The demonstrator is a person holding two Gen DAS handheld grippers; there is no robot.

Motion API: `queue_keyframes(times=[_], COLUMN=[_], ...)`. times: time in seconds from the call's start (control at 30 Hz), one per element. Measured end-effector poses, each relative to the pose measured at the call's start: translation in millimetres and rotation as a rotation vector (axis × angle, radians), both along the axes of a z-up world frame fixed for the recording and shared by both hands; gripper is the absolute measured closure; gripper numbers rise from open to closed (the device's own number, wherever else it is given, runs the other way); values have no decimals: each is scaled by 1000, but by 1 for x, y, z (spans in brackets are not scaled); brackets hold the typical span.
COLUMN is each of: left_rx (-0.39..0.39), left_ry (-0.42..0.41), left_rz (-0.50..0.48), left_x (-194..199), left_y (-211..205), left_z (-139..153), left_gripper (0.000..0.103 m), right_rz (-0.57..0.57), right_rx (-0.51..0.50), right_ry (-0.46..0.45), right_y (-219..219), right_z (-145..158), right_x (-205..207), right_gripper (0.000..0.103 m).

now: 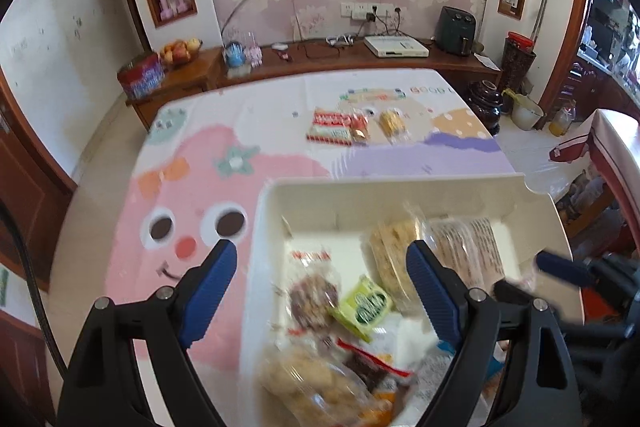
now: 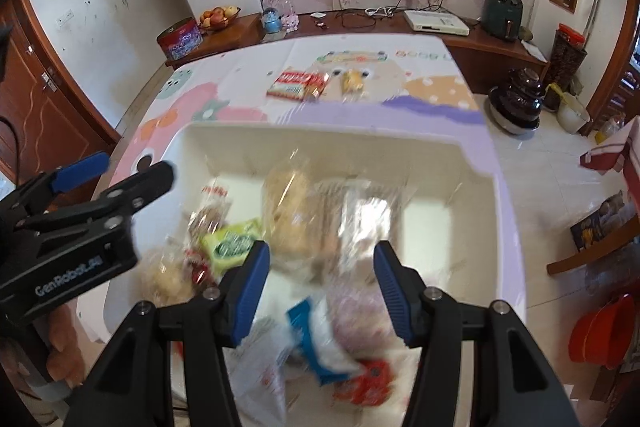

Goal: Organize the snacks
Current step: 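Move both open grippers to the red Cookies packet and small snack bags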

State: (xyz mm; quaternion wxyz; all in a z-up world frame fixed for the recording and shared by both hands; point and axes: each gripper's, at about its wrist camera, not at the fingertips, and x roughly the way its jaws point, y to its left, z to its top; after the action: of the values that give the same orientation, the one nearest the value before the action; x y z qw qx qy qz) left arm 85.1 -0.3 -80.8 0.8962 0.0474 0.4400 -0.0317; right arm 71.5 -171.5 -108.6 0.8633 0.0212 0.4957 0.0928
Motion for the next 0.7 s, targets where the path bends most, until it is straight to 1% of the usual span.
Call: queue_keyframes(times=[0.1, 0.2, 0.3, 0.4, 0.43, 0.5, 0.57, 0.63, 0.7], left_rx=[46, 63, 78, 93, 92, 100, 111, 130, 138], left_ry=[-19, -10, 10, 41, 57, 71, 82, 111, 158], left_rz=[-14, -54, -100, -127, -138, -130, -135, -130, -124], left_x=[18, 43, 75, 111, 126, 152, 179, 208, 238], left_y=[1, 4, 4, 2, 1, 0, -4, -8, -10], left_z=[12, 25, 38, 46, 48, 49, 45, 32, 11], left_gripper=[16, 15, 13, 13, 13, 13, 13, 13, 13], right_rz=[-2, 2, -7, -13, -16, -18, -16, -13, -15], right_rx=[42, 75, 61, 38, 28, 17, 14, 19, 32], right_ry=[7, -6, -22, -25, -21, -1, 24, 61, 118], right_y=[-11, -23, -29, -30, -30, -28, -26, -24, -22], right_z=[15, 38, 54, 63, 64, 62, 55, 43, 21], right_x=[22, 55, 88, 127, 139, 167, 190, 213, 241], right_gripper=[48, 48, 48, 48, 48, 48, 48, 48, 48])
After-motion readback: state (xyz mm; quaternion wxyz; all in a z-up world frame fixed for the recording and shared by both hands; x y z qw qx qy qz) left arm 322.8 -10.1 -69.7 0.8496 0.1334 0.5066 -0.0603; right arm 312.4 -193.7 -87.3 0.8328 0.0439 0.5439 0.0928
